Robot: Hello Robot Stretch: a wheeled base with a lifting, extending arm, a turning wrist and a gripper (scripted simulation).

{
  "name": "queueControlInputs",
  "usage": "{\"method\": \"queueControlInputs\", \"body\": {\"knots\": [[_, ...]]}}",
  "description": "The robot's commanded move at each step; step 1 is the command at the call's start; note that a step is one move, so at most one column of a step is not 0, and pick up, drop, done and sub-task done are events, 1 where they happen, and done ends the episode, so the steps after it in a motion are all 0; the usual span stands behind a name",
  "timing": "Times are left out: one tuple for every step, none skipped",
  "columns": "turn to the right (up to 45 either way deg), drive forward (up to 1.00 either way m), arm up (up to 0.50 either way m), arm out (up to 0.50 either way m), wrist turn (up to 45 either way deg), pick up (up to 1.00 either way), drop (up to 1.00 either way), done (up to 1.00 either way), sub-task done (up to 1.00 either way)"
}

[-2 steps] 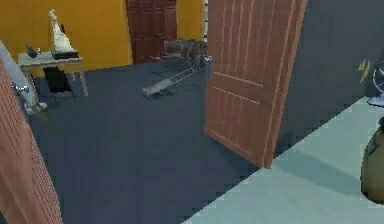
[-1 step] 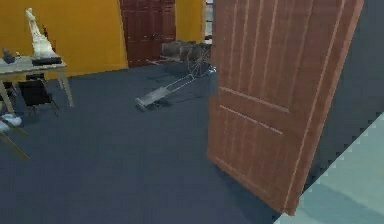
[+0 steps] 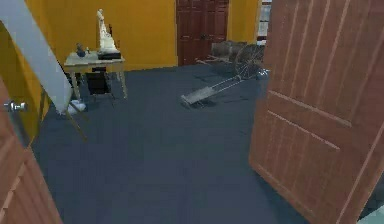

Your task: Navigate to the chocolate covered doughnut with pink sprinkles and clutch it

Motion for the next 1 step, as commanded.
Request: {"method": "queueControlInputs", "body": {"knots": [[0.0,1.0,0.0,0.0,0.0,0.0,0.0,0.0,0.0]]}}
